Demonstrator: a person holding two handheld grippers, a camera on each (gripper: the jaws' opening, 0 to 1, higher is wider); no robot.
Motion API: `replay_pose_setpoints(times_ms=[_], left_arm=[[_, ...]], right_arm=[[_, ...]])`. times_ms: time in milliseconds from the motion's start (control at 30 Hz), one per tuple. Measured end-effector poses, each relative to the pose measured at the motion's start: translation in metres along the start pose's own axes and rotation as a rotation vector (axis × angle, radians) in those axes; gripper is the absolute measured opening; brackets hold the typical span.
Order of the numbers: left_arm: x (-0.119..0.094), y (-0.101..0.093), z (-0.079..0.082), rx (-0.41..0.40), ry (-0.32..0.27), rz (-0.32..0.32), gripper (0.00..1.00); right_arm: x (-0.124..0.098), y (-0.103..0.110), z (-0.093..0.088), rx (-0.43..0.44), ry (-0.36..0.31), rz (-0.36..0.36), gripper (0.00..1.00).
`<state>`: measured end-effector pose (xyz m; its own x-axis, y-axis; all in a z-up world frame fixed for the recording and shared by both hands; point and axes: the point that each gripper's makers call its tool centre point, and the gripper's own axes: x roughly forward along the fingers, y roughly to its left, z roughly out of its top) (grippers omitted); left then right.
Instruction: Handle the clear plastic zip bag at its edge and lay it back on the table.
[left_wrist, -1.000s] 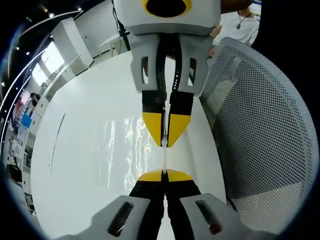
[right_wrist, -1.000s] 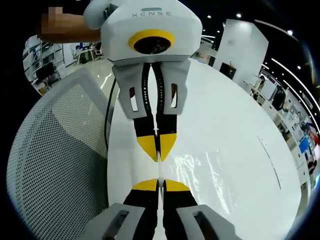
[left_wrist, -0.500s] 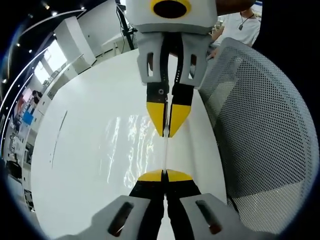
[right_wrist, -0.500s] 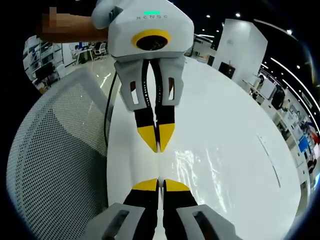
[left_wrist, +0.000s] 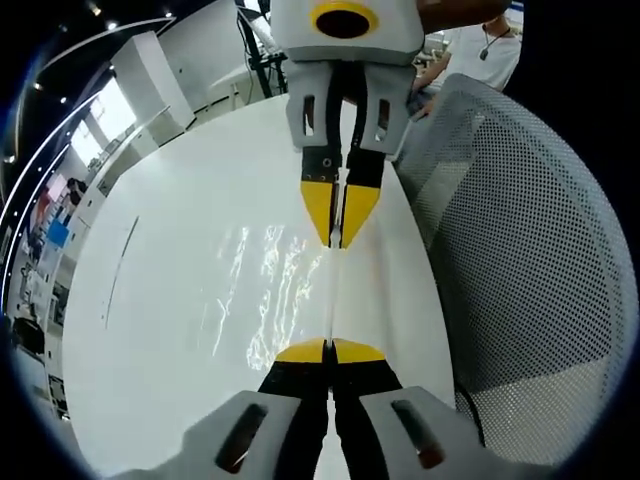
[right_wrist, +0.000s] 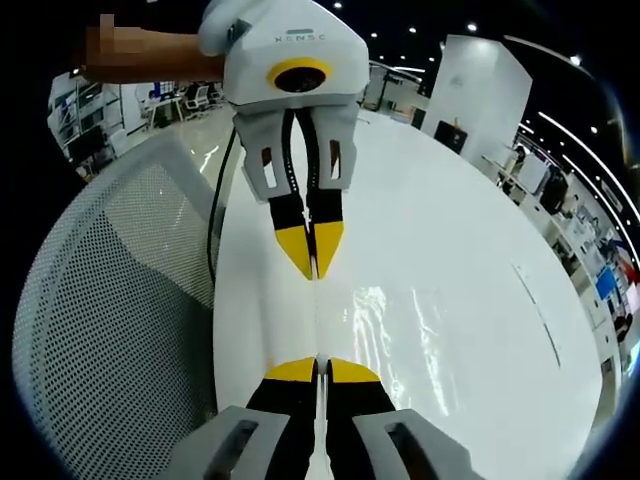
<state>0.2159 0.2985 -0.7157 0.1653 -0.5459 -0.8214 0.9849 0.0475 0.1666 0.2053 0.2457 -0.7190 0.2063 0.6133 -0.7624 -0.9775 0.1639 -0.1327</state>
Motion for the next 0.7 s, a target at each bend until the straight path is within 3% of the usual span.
replay_pose_setpoints(times_ms=[700], left_arm=[[-0.006, 0.004, -0.014, -0.016, 0.009, 0.009, 0.0]], right_arm=[[-0.009, 0.0, -0.011, 0.021, 0.003, -0.011, 0.0]])
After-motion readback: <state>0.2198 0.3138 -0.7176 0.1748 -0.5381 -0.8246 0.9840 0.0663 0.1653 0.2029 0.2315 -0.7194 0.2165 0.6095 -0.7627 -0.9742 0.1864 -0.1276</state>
